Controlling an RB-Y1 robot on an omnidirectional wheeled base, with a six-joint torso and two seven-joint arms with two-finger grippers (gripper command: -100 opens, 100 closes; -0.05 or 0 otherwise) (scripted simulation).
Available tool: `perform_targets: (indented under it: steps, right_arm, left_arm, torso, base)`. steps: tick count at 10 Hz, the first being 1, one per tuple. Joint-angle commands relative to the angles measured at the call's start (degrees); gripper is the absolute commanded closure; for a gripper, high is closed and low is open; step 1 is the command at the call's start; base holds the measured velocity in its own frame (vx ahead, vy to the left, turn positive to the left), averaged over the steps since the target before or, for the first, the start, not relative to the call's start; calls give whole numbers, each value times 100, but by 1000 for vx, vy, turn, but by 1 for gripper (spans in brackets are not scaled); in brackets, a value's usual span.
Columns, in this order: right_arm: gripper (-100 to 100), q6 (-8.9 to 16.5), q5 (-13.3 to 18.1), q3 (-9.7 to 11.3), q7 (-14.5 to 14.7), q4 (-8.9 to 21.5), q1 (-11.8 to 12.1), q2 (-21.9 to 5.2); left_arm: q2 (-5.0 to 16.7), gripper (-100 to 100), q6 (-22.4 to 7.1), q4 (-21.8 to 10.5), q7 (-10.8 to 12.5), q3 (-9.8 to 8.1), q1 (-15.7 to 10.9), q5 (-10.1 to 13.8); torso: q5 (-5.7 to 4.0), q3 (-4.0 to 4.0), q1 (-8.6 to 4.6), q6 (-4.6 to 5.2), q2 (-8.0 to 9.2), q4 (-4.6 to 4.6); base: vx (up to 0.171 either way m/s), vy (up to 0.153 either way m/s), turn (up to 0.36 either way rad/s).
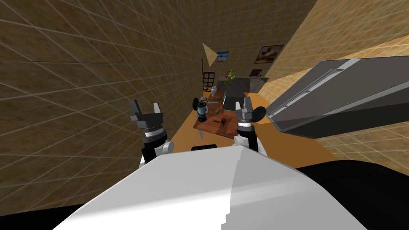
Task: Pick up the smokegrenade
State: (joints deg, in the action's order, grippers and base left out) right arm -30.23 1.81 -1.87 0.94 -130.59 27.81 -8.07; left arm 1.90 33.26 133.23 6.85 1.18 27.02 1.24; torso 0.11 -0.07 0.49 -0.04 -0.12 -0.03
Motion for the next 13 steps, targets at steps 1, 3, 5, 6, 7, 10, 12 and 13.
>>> perform_targets:
  steps: [1,3,5,6,7,10,12,13]
  right_arm:
    - [-100,133,286,33,-103,210,-97,-218]
    - [-100,216,513,73,-157,376,-165,-337]
    - [-100,401,907,164,-270,743,-299,-581]
    - [-100,401,995,164,-270,752,-299,-581]
    - [-100,501,1198,215,-325,960,-363,-712]
    - [-100,604,1529,271,-380,1180,-424,-853]
    - [-100,710,1812,332,-434,1410,-480,-1005]
    - [-100,817,2042,398,-485,1631,-529,-1169]
  left_arm:
    - [0,0,0,0,0,0,0,0]
    - [0,0,0,0,0,0,0,0]
    - [0,0,0,0,0,0,0,0]
    - [0,0,0,0,0,0,0,0]
    - [0,0,0,0,0,-1,1,0]
    - [1,0,0,0,0,-1,0,0]
    - [1,0,0,0,0,-1,0,0]
    - [1,0,0,0,0,-1,1,0]
  torso:
    - [0,0,0,0,0,0]
    - [1,1,4,0,2,0]
    - [-3,4,-13,2,7,2]
    - [0,6,-2,1,10,2]
    - [-2,8,-13,7,13,3]
    - [-4,7,-19,3,12,3]
    - [-3,9,-17,4,15,3]
    - [-3,11,-22,8,19,4]
  base:
    - [29,129,283]
    - [27,113,211]
    - [15,107,283]
    - [10,84,91]
    - [23,81,212]
    - [22,65,178]
    - [13,72,181]
    - [18,72,275]
